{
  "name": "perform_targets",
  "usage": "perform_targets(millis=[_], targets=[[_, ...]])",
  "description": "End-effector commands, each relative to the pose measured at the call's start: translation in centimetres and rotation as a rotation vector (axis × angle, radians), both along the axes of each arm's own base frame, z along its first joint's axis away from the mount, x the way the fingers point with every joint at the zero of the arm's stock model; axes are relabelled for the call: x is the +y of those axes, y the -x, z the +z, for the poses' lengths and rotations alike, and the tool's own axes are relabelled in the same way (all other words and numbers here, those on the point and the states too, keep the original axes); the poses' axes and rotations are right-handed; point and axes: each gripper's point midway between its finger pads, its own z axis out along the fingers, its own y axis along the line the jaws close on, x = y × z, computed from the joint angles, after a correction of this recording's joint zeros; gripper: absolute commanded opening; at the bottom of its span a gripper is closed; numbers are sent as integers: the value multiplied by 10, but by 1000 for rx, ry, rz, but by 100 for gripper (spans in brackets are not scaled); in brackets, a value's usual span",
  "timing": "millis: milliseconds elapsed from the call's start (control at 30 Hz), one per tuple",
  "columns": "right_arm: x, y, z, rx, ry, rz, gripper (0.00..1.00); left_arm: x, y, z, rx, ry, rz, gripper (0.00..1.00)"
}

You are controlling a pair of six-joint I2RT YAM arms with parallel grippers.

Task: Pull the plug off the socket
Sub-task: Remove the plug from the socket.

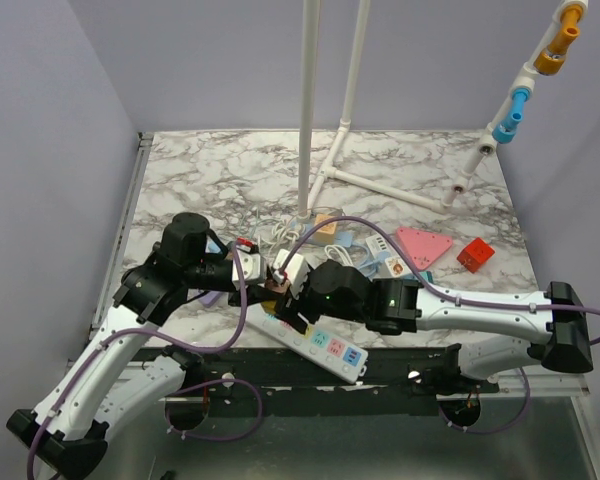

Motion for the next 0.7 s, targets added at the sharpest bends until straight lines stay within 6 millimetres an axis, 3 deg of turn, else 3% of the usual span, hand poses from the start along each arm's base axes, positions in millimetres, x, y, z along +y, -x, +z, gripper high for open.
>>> perform_targets(millis=[0, 67, 133, 233, 433, 667], targets=[[16, 1, 45, -14, -183, -11, 15, -1, 3, 24, -47, 56, -9, 23], [13, 1, 54, -19, -243, -24, 27, -1, 2, 28, -47, 58, -7, 11], [8, 2, 63, -24, -307, -27, 42, -2, 2, 33, -46, 62, -8, 8], [0, 6, 72, -25, -361, -19, 99, -2, 3, 42, -58, 77, -13, 4], [-15, 7, 82, -32, -458, -35, 100, -3, 3, 51, -65, 99, -8, 2], [-23, 10, 68, -107, -449, 9, 100, -2, 7, 64, -59, 120, -20, 0]])
